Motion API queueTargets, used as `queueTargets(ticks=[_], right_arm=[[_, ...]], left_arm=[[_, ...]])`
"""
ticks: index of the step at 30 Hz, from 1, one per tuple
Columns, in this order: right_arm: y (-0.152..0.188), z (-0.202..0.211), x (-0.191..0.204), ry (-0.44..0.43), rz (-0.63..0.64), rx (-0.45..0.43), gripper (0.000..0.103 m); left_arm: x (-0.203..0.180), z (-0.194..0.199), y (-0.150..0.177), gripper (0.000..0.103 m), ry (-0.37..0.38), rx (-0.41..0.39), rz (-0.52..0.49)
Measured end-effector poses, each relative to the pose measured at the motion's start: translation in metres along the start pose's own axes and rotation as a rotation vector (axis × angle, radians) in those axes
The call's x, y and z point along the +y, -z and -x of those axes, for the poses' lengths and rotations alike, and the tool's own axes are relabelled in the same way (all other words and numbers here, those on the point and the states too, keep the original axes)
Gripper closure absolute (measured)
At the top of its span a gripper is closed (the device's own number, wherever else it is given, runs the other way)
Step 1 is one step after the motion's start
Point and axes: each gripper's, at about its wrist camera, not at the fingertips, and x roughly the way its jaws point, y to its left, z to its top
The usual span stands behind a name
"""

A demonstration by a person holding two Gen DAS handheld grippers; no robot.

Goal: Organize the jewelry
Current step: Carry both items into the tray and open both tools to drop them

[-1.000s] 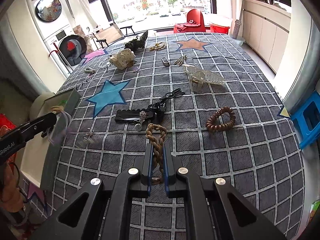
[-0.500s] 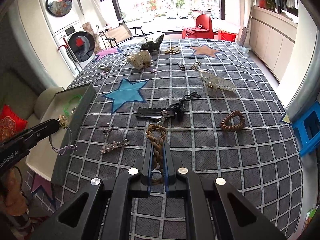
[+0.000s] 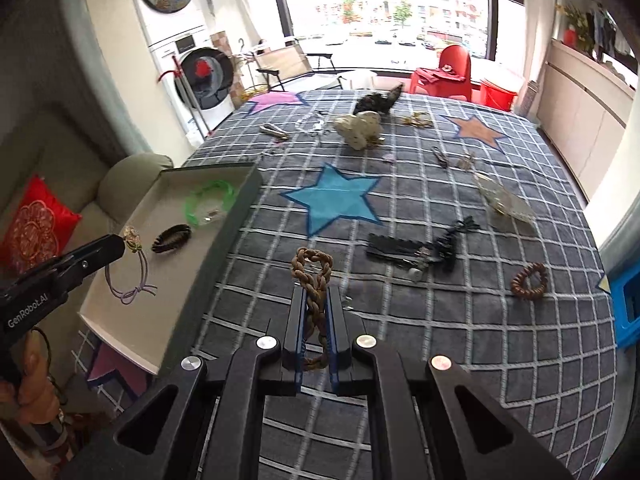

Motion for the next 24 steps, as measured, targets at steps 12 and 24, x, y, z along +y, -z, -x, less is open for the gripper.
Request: queueTargets(ticks=[12, 24], right_arm=[[-0.025, -0.039, 0.083, -0.118, 0.117, 0.041, 0.093], [-0.010, -0.103, 0.139, -0.215, 0.165, 0.192, 0.093]], left_arm=[[0.068, -0.011, 0.012, 0.088, -0.104, 0.037, 0.089], [0.095, -0.044, 0.036, 0.088, -0.178, 0.147, 0.080]])
